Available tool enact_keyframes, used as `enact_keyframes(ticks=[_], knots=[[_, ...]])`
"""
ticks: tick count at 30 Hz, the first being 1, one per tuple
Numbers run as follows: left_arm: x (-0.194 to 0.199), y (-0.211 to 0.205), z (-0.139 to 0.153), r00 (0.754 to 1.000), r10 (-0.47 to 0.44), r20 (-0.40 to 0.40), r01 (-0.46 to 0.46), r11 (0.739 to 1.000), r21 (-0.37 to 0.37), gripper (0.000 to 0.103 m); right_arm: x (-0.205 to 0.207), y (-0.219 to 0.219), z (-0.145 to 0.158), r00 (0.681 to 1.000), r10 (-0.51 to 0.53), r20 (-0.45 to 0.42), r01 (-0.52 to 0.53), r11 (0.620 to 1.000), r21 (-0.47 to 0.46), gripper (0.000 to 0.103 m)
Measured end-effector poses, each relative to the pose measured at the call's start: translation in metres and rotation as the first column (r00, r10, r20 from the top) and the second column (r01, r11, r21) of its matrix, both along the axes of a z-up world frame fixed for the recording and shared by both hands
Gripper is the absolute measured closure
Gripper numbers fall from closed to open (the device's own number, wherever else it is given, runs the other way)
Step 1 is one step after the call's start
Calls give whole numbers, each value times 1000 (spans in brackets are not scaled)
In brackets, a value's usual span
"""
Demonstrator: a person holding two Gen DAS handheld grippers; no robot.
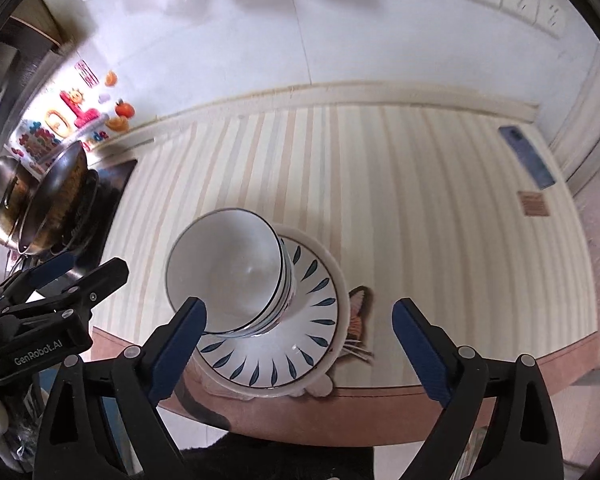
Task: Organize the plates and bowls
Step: 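Withdraw both grippers up from the stacked dishes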
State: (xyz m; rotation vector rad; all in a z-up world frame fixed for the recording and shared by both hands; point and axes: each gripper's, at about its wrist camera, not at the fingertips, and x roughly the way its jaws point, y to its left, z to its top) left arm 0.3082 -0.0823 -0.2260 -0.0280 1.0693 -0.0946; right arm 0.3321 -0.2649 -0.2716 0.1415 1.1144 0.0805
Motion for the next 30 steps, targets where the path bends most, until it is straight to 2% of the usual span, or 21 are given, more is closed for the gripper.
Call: enact_keyframes(ticks=[6,13,24,30], knots=[[-34,-2,36,996,20,92,-18,1000,-16,2,-41,0,36,996,6,90,-4,1000,-27,6],[-90,-7,75,978,65,199,-61,998,-30,2,-100,-3,70,986,32,162,-25,999,-45,5],[-183,1,116,956,102,273,-99,995,-24,0,-196,2,117,966,37,254,-24,998,-55,4],[-229,9,128,950,96,298,-98,995,-9,0,-249,12,142,953,24,301,-7,998,-59,4]])
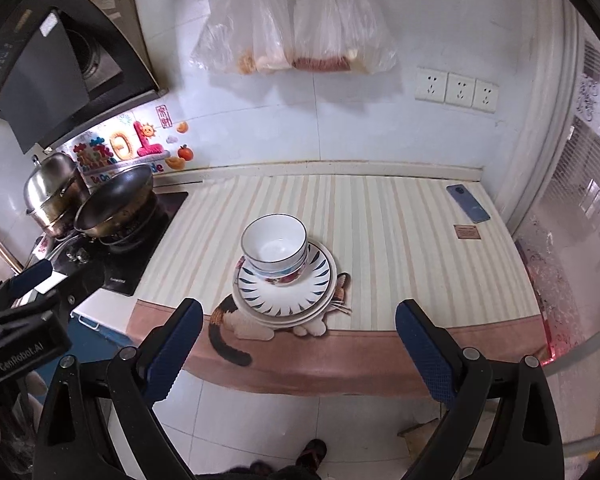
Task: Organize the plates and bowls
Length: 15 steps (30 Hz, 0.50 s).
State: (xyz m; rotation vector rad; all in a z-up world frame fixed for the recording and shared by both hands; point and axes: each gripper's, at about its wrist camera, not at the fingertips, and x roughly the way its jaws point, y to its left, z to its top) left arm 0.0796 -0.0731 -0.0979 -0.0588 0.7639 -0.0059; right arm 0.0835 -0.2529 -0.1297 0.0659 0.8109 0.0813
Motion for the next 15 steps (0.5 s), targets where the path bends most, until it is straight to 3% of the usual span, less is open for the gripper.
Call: enact_keyframes(ticks=[15], knots=[[-81,27,16,999,-11,51,10,1000,23,0,-99,31,22,997,-50,51,50,999,5,4]])
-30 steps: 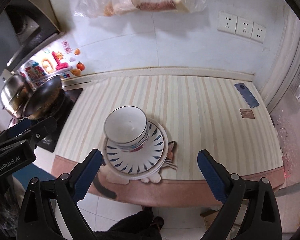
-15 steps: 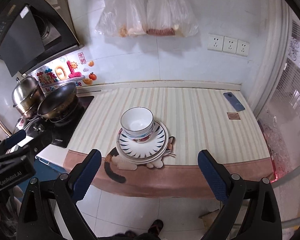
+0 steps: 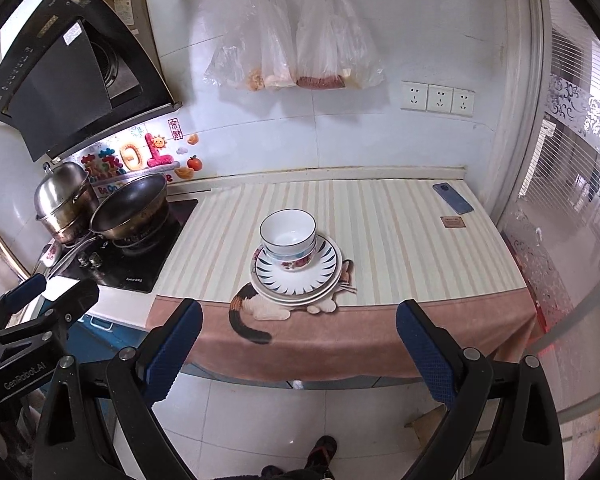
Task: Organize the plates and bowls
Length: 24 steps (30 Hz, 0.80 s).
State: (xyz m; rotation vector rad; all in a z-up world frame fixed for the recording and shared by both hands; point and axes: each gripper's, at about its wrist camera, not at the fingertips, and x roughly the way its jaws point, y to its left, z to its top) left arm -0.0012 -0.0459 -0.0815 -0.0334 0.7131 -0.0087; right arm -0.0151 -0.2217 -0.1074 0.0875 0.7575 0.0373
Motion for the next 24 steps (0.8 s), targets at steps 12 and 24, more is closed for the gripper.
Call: enact_keyframes(ticks=[12,24], knots=[[-21,13,6,1000,-5,29,5,1000,11,0,-29,10,6,1000,-7,29,7,1000,-9,3],[-29,17,8,999,0,37,0,1000,1,0,-33,12,7,1000,-3,28,3,1000,-8,3]])
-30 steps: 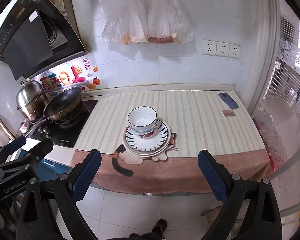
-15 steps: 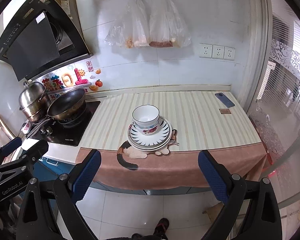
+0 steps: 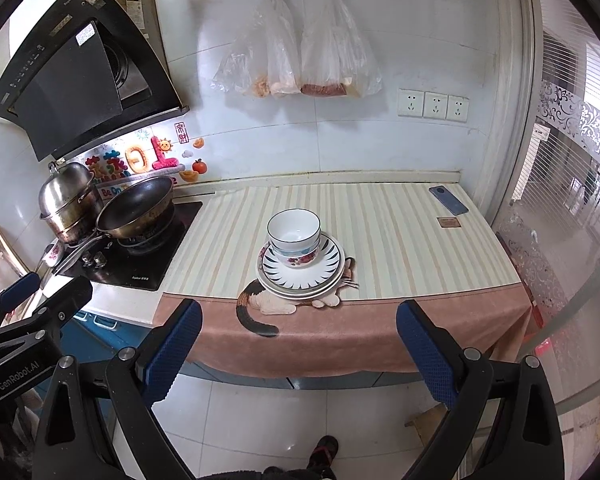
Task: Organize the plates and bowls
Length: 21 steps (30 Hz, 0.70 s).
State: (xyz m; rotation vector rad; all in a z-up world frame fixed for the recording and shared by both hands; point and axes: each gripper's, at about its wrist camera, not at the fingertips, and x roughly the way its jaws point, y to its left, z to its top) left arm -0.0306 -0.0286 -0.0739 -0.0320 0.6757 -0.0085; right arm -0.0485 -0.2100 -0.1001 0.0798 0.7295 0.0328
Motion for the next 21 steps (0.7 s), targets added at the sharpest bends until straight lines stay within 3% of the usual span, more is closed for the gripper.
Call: enact_keyframes(ticks=[21], knots=[[4,2,3,1000,-2,6,2,1000,-4,0,3,2,4,1000,9,2,-9,1000,-5,3]])
